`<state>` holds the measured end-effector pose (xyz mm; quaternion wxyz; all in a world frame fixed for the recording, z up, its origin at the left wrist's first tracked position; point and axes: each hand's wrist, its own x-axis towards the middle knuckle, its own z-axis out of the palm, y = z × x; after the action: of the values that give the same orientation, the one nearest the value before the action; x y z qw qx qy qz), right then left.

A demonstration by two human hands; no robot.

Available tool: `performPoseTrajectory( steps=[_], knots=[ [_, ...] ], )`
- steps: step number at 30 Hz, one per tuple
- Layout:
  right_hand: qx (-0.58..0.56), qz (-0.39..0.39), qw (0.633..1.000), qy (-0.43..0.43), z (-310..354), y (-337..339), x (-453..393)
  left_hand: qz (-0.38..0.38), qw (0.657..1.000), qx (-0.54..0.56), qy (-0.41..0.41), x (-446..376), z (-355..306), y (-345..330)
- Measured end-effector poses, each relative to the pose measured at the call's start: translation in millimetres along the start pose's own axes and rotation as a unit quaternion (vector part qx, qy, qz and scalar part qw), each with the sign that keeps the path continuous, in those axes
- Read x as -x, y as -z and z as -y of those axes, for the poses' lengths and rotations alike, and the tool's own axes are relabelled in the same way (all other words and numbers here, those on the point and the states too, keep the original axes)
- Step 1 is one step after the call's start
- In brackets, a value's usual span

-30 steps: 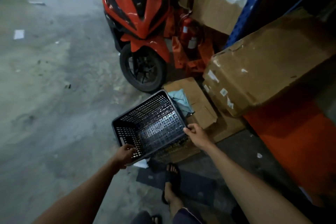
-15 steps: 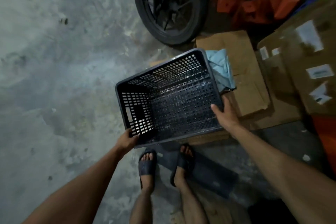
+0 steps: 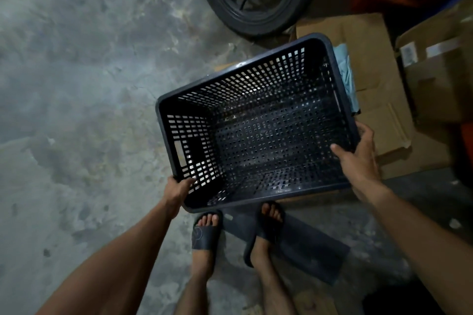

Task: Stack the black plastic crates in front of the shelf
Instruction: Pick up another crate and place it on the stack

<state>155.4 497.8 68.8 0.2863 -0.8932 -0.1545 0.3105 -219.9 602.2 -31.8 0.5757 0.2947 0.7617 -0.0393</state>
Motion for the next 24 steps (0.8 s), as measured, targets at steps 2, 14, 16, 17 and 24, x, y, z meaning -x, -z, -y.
performPoseTrajectory(
  steps=[2,14,16,17,24],
  knots=[
    [-0.091,-0.011,0.995,-0.044,12.5,12.1,-1.4,-0.043,0.998,0.029,-0.025,19.7,-7.5,5.1],
    [-0.203,-0.117,0.955,-0.180,86.3,219.3,191.8,-0.200,0.950,-0.050,-0.234,294.8,-142.8,76.9],
    [-0.226,-0.138,0.950,-0.165,99.9,268.6,242.7,-0.204,0.939,-0.067,-0.269,358.3,-170.6,82.1],
    [-0.231,-0.139,0.950,-0.160,103.4,286.3,261.4,-0.203,0.933,-0.077,-0.286,382.2,-181.7,82.4],
    [-0.244,-0.283,0.925,-0.074,140.3,419.7,394.6,-0.119,0.874,-0.114,-0.457,571.7,-269.4,76.1]
  ],
)
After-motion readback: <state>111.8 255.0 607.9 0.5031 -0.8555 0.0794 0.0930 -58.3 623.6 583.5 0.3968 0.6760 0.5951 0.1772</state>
